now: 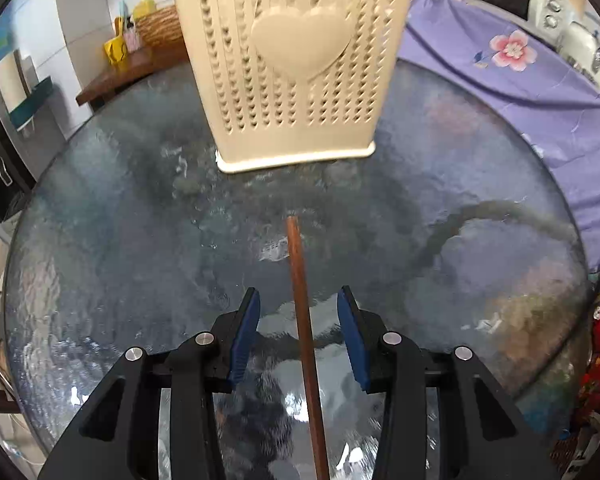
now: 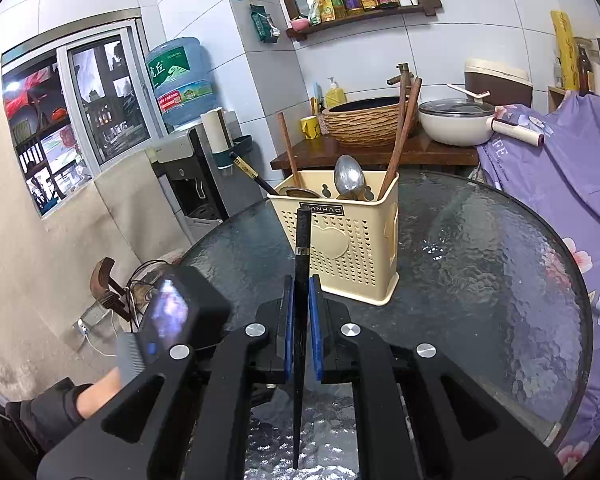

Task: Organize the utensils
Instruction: 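Lift both chopsticks upright and carry them over the cream holder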

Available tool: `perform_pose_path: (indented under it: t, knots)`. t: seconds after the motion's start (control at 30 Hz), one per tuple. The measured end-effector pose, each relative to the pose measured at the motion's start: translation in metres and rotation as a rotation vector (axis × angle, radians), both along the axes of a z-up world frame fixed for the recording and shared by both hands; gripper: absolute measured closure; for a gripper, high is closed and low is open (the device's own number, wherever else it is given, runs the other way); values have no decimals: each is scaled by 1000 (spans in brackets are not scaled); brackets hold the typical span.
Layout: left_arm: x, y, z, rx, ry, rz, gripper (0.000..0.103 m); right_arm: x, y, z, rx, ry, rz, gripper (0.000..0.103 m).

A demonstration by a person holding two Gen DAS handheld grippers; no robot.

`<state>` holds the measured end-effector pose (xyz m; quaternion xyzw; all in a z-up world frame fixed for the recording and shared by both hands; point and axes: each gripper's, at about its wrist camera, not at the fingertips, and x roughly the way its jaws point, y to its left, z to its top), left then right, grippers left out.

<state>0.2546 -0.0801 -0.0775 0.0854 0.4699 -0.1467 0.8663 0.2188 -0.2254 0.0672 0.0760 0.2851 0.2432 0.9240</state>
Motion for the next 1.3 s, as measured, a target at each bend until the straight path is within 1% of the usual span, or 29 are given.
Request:
perform_pose_path:
  t: [0.13, 0.23, 0.27, 0.3, 0.33, 0.4, 0.63, 0.77, 0.87, 1.0, 1.3]
  knots:
    - [9, -1, -1, 10, -5, 2, 64, -1, 0, 0, -1, -1, 0, 95]
    - [17, -4, 0, 10, -7, -1, 74, -1, 1, -1, 2, 1, 2, 95]
    - [18, -5, 1, 12, -8, 0, 82, 0, 1, -1, 2, 2, 2, 95]
    - [20, -6, 1, 16, -10, 0, 87, 0, 1, -1, 1, 2, 1, 95]
    - [21, -6, 1, 15, -11, 0, 89, 0, 1, -1, 2, 4, 0, 95]
    - [23, -9, 2, 20, -16, 1, 96, 0, 1, -2, 4, 7, -4, 95]
    - [21, -13, 2, 9, -26, 6, 96, 4, 0, -4, 6, 19, -9, 95]
    - [21, -11, 3, -21, -14, 9, 96, 4, 3, -5, 7, 20, -7, 95]
    - [18, -8, 8, -43, -22, 11, 96, 5, 3, -5, 7, 20, -6, 95]
    - [12, -2, 20, -85, -43, 6, 96, 4, 4, -5, 13, 20, -7, 95]
    - [-17, 2, 64, -160, -146, -20, 96, -1, 3, -1, 33, 5, 5, 95]
